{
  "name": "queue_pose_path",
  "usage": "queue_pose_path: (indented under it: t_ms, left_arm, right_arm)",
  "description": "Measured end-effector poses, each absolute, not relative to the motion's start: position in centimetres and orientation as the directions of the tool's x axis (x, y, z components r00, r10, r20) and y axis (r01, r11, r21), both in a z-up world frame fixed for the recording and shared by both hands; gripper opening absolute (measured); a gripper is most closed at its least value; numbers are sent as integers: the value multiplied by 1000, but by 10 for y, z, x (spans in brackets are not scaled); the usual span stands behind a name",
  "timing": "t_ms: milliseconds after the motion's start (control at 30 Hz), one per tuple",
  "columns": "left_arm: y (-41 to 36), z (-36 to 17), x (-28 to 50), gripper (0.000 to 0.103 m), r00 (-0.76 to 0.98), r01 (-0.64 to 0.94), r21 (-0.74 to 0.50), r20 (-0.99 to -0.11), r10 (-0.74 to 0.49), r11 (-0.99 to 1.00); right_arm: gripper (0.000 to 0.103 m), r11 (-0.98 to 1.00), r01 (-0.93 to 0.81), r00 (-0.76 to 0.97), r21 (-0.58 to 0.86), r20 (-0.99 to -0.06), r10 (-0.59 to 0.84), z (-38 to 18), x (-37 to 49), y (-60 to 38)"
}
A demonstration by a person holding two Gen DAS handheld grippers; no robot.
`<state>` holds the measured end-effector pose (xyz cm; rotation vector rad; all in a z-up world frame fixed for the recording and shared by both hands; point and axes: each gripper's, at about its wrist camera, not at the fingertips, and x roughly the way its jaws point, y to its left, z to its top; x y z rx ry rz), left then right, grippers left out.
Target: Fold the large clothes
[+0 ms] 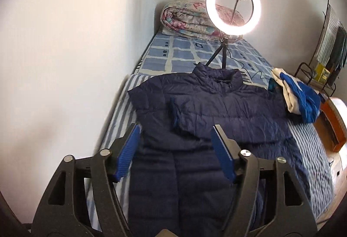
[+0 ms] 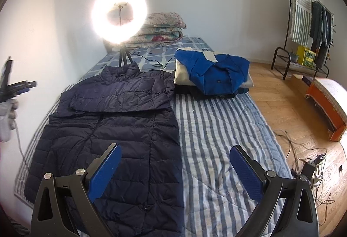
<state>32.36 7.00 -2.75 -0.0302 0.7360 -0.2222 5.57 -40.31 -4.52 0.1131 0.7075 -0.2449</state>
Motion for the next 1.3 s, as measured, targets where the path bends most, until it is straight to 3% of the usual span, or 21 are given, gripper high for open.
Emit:
queue_pose_path:
  t_ms: [433, 700, 833, 1000, 1300]
  left_arm:
    - [145, -21, 168, 71, 683, 179, -88, -705, -188, 980]
    - [182, -3, 111, 71, 697, 140, -135, -691, -194, 981]
    - [182, -38, 120, 71, 625, 135, -187, -746, -230, 973]
    - [176, -106, 136, 71, 495, 89, -291, -817, -296, 953]
    - [173, -205, 141, 71, 299, -9, -371, -887, -352, 928]
  right_arm:
    - [101, 980, 172, 774, 97, -630, -73, -60, 36, -412]
    - [101, 982, 155, 822, 104, -565, -70, -45, 14, -433]
    - [101, 984, 116, 758, 136, -653, 1, -65, 23, -439]
    - [89, 987, 52, 623, 149, -778, 85, -106, 32, -441]
    - [88, 938, 78, 448, 336, -853, 268, -184, 29, -452]
